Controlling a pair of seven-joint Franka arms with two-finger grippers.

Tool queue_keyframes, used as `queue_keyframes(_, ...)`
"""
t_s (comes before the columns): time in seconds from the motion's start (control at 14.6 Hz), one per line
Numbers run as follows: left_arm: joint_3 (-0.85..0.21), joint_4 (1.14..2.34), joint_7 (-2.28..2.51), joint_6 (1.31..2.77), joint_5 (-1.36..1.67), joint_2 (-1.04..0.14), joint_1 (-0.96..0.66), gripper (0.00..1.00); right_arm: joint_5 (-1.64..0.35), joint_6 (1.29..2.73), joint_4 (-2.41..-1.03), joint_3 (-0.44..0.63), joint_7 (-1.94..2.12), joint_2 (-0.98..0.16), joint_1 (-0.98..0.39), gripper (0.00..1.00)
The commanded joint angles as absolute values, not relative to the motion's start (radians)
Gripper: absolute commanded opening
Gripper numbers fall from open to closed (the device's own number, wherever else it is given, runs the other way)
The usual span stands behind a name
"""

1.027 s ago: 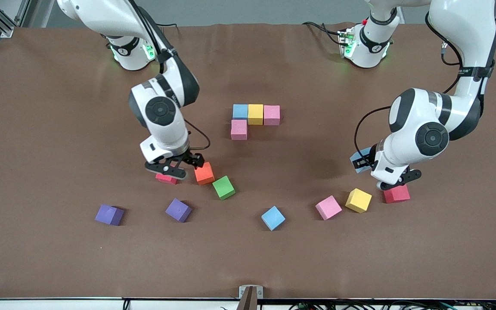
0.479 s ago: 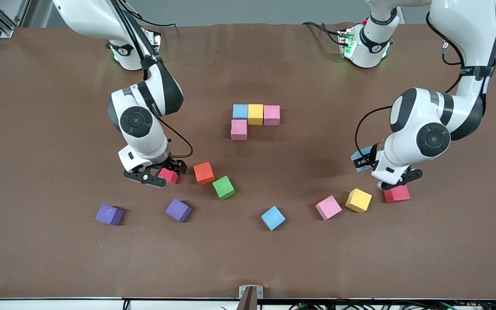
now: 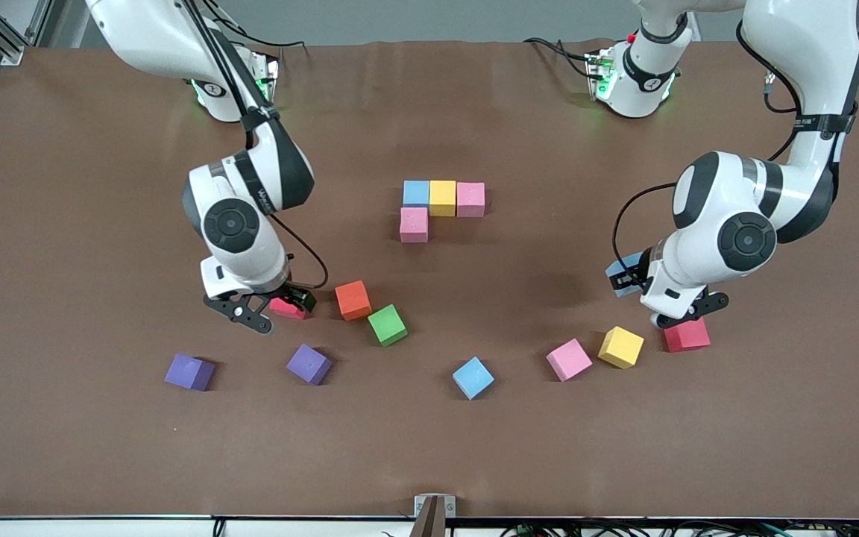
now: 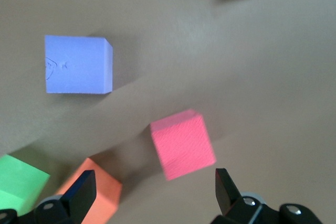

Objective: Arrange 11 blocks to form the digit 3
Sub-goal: 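Move the right gripper to the orange cube and grasp it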

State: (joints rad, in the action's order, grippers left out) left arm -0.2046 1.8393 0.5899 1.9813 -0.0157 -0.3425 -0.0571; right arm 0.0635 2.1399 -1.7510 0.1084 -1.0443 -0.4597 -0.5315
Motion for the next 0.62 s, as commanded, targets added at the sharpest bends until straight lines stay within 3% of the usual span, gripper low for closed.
queue_keyframes(0.0,-0.204,1.821,0.603,1.962,-0.015,-0.347,-0.071,0.19,-0.006,2.172,-1.712,0.106,-1.283,-0.523,-0.581,1.00)
queue_keyframes(0.55,-0.202,1.821,0.603,1.962,-0.017,-0.347,-0.067,0.19,-0.077,2.315,-1.698,0.106,-1.606,-0.618,-0.615,1.00)
